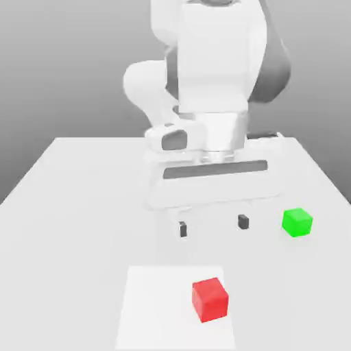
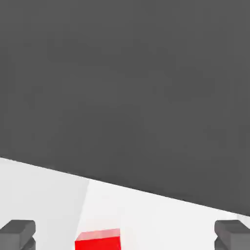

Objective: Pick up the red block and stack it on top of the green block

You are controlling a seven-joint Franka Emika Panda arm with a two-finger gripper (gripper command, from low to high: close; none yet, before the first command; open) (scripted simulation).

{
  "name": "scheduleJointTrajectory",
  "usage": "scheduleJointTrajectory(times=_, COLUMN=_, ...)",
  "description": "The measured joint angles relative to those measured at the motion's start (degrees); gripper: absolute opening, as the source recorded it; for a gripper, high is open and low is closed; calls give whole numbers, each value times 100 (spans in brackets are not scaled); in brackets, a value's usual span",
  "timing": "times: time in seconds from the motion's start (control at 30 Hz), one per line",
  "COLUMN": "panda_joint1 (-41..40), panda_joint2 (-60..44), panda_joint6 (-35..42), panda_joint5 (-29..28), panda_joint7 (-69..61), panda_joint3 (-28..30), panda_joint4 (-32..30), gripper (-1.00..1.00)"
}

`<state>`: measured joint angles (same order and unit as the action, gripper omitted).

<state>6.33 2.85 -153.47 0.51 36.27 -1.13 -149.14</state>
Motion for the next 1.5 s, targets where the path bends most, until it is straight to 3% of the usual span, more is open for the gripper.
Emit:
scheduleJointTrajectory(times=0.13, panda_joint1=74, panda_joint2=-831, panda_joint6=-465, panda_joint5=-78, panda_joint7=-95, panda_joint3=-20, panda_joint4=-267, gripper=0)
scheduleJointTrajectory(times=0.3, panda_joint1=114, panda_joint2=-1867, panda_joint6=-1315, panda_joint5=-147, panda_joint7=-65, panda_joint3=30, panda_joint4=-164, gripper=0)
scheduleJointTrajectory(times=0.33, panda_joint1=119, panda_joint2=-1988, panda_joint6=-1418, panda_joint5=-154, panda_joint7=-59, panda_joint3=37, panda_joint4=-147, gripper=-100)
scheduleJointTrajectory(times=0.57, panda_joint1=112, panda_joint2=-1975, panda_joint6=-1404, panda_joint5=-170, panda_joint7=-45, panda_joint3=30, panda_joint4=-150, gripper=-100)
scheduleJointTrajectory(times=0.77, panda_joint1=115, panda_joint2=-877, panda_joint6=-487, panda_joint5=-68, panda_joint7=-59, panda_joint3=-71, panda_joint4=-329, gripper=-100)
scheduleJointTrajectory(times=0.97, panda_joint1=1756, panda_joint2=-17, panda_joint6=-202, panda_joint5=573, panda_joint7=1062, panda_joint3=-947, panda_joint4=-869, gripper=-100)
scheduleJointTrajectory(times=1.23, panda_joint1=3250, panda_joint2=1056, panda_joint6=63, panda_joint5=1292, panda_joint7=2836, panda_joint3=-2366, panda_joint4=-1634, gripper=-100)
scheduleJointTrajectory(times=1.37, panda_joint1=3174, panda_joint2=564, panda_joint6=-487, panda_joint5=916, panda_joint7=3347, panda_joint3=-2672, panda_joint4=-1697, gripper=-100)
scheduleJointTrajectory(times=1.5, panda_joint1=2978, panda_joint2=-269, panda_joint6=-1246, panda_joint5=-169, panda_joint7=4115, panda_joint3=-2611, panda_joint4=-1689, gripper=-100)
